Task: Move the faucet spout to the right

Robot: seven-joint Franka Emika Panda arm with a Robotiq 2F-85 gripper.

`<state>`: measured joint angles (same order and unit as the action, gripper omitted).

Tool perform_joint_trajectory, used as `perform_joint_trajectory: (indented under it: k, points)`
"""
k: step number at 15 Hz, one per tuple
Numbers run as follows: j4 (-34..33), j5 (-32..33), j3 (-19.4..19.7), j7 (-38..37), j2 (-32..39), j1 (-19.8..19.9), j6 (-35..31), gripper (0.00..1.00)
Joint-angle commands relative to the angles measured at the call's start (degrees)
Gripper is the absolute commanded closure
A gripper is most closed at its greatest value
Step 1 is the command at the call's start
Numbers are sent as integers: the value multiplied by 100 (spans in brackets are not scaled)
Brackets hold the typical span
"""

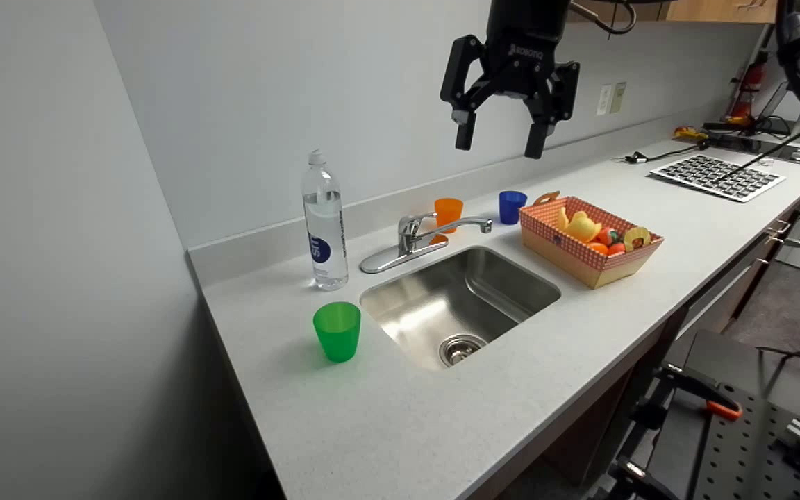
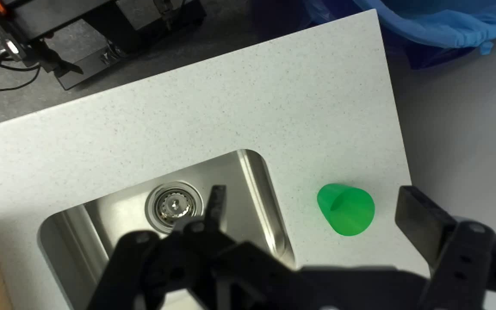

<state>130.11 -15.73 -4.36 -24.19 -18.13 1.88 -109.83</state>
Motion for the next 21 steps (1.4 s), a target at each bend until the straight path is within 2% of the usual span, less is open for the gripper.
perform_joint_trajectory:
  k: [1, 4, 8, 14, 21]
  points:
    - [-21, -21, 34, -10, -9, -51, 11, 0]
    - [-23, -37, 29, -9, -38, -65, 13, 0]
    - [165, 50, -101, -80, 35, -96, -433, 0]
    - [92, 488, -129, -278, 828, -27, -1410, 0]
    - [-294, 1270, 131, -471, 1891, -15, -1791, 0]
